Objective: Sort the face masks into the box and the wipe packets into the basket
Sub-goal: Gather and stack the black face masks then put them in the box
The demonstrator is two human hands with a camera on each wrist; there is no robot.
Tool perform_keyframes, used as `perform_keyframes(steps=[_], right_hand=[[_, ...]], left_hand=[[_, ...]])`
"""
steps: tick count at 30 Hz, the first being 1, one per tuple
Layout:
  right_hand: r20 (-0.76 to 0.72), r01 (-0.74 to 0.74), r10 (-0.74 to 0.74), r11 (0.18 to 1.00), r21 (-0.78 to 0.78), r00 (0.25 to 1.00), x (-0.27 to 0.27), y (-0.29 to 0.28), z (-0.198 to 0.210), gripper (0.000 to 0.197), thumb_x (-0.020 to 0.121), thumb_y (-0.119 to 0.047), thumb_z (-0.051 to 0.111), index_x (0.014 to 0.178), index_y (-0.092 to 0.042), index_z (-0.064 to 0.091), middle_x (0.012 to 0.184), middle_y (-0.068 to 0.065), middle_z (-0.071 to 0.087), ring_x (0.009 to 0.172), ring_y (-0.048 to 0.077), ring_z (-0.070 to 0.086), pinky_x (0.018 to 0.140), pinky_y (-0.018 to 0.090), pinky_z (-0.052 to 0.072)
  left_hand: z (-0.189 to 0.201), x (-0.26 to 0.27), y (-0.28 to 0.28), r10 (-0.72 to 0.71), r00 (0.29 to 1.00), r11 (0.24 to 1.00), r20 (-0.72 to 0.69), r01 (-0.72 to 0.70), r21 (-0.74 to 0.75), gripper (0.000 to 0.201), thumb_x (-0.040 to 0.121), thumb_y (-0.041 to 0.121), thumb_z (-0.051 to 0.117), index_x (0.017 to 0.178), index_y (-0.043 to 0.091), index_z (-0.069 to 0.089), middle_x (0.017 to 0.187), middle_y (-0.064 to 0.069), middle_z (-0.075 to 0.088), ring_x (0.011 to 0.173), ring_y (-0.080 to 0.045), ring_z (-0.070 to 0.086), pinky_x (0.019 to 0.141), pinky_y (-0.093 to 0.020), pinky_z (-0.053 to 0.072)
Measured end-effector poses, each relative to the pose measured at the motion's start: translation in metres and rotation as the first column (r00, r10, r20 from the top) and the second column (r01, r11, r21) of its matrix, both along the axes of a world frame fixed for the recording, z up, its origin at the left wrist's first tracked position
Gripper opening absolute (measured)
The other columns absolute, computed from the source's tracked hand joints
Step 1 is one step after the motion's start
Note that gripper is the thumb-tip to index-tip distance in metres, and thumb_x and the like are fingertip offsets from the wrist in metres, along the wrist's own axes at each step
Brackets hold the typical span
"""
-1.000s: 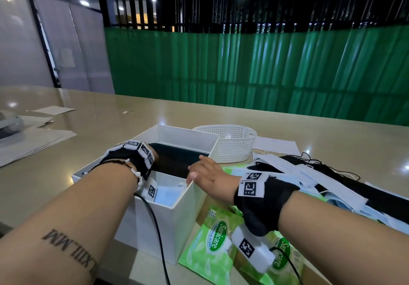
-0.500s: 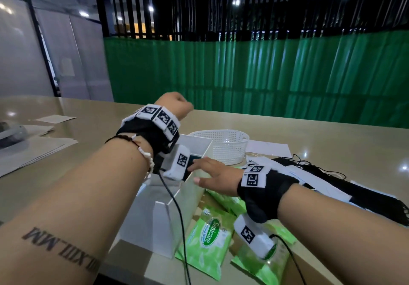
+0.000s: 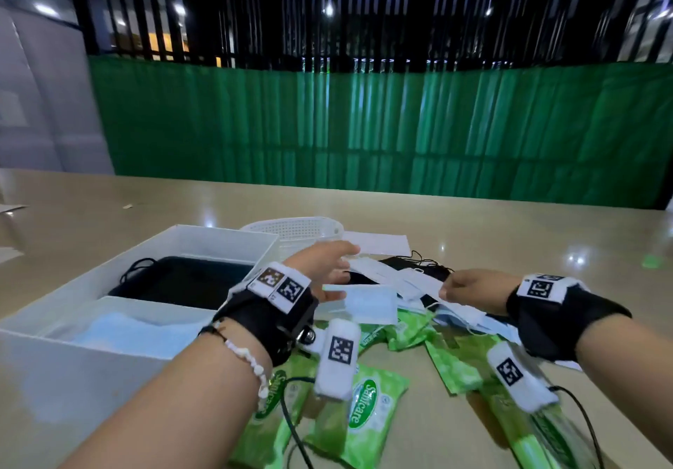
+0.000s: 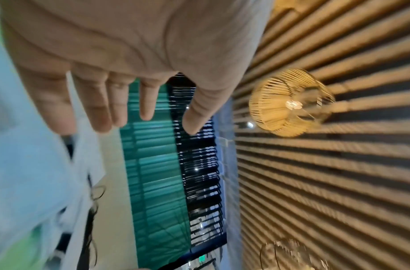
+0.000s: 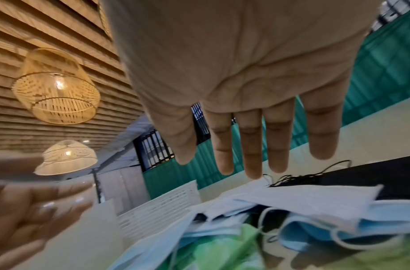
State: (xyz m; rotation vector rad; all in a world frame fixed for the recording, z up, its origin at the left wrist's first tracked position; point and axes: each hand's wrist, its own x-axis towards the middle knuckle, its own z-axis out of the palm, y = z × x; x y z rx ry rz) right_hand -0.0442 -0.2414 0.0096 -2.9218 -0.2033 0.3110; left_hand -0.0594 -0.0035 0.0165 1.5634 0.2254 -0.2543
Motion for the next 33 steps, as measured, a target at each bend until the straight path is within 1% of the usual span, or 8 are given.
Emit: perform_keyframes(steps=[5, 7, 10, 18, 23, 26, 29, 33], right_hand=[[-0.062, 0.125, -0.124, 0.992, 0.008, 0.99, 0.019, -0.033, -0.016, 0.041, 0.096, -0.033, 0.047, 0.114, 0.002, 0.059, 0.119, 0.021, 0.06, 0.089, 0.021, 0.052, 0.075, 0.026, 0.036], [-0.058, 0.169, -0.167, 0.985, 0.044, 0.984, 0.035, -0.045, -0.028, 0.04, 0.095, -0.033, 0.048, 0.083, 0.003, 0.061, 0.087, 0.026, 0.06, 0.072, 0.024, 0.047, 0.063, 0.029, 0.033], [-0.025, 0.208, -0.206, 0.974, 0.085, 0.978, 0.06, -0.056, -0.043, 0.047, 0.094, -0.032, 0.052, 0.055, -0.019, 0.029, 0.054, 0.001, 0.027, 0.051, 0.017, 0.024, 0.052, 0.028, 0.012], [-0.011, 0.274, -0.273, 0.96, 0.052, 0.962, 0.09, -0.049, -0.067, 0.046, 0.093, -0.031, 0.052, 0.057, -0.017, 0.028, 0.056, 0.0, 0.03, 0.049, 0.013, 0.027, 0.048, 0.025, 0.016], [-0.025, 0.311, -0.31, 0.949, 0.047, 0.95, 0.1, -0.056, -0.076, 0.038, 0.095, -0.035, 0.048, 0.065, -0.015, 0.036, 0.067, -0.002, 0.036, 0.064, 0.014, 0.041, 0.049, 0.018, 0.022], [-0.063, 0.289, -0.286, 0.956, 0.053, 0.956, 0.106, -0.059, -0.084, 0.04, 0.094, -0.039, 0.05, 0.117, -0.006, 0.053, 0.103, 0.006, 0.054, 0.095, 0.022, 0.051, 0.058, 0.021, 0.033], [-0.053, 0.298, -0.295, 0.954, 0.041, 0.954, 0.106, -0.058, -0.088, 0.055, 0.092, -0.042, 0.052, 0.133, -0.006, 0.045, 0.129, 0.012, 0.054, 0.114, 0.025, 0.053, 0.074, 0.021, 0.033], [-0.062, 0.297, -0.293, 0.953, 0.069, 0.954, 0.109, -0.06, -0.089, 0.057, 0.091, -0.044, 0.052, 0.132, -0.004, 0.047, 0.128, 0.014, 0.055, 0.107, 0.024, 0.054, 0.075, 0.022, 0.035]], left_hand=[[-0.052, 0.005, -0.006, 0.125, 0.97, 0.965, -0.21, -0.168, -0.201, 0.032, 0.089, 0.025, 0.06, 0.112, 0.014, 0.041, 0.113, -0.012, 0.041, 0.08, -0.023, 0.049, 0.084, -0.038, 0.042], [-0.066, 0.011, -0.004, 0.195, 0.948, 0.954, -0.251, -0.243, -0.178, 0.036, 0.089, 0.024, 0.06, 0.113, 0.011, 0.037, 0.112, -0.015, 0.041, 0.07, -0.021, 0.044, 0.08, -0.035, 0.041], [-0.08, 0.016, -0.003, 0.29, 0.923, 0.92, -0.253, -0.342, -0.194, 0.027, 0.088, 0.014, 0.061, 0.099, 0.001, 0.041, 0.084, -0.014, 0.043, 0.06, -0.02, 0.039, 0.06, -0.03, 0.039], [-0.09, 0.043, -0.012, 0.392, 0.897, 0.89, -0.205, -0.426, -0.161, 0.041, 0.083, 0.005, 0.062, 0.118, 0.005, 0.041, 0.076, -0.015, 0.051, 0.044, -0.018, 0.045, 0.049, -0.029, 0.044], [-0.093, 0.052, -0.013, 0.338, 0.932, 0.94, -0.131, -0.341, 0.006, 0.036, 0.08, 0.01, 0.065, 0.11, 0.017, 0.047, 0.096, -0.009, 0.058, 0.072, -0.021, 0.06, 0.068, -0.03, 0.053], [-0.114, 0.08, -0.008, 0.362, 0.915, 0.926, -0.177, -0.332, 0.178, 0.018, 0.084, 0.018, 0.05, 0.101, 0.023, 0.057, 0.077, 0.012, 0.051, 0.104, -0.016, 0.06, 0.098, -0.035, 0.033], [-0.104, 0.07, -0.017, 0.475, 0.873, 0.876, -0.112, -0.481, -0.029, 0.091, 0.055, 0.014, 0.064, 0.136, 0.021, 0.023, 0.099, -0.003, 0.056, 0.091, -0.022, 0.058, 0.083, -0.037, 0.05], [-0.094, 0.048, -0.029, 0.454, 0.886, 0.873, -0.096, -0.464, -0.152, 0.082, 0.077, -0.008, 0.052, 0.138, 0.025, 0.008, 0.063, -0.011, 0.046, 0.049, -0.017, 0.039, 0.046, -0.023, 0.033]])
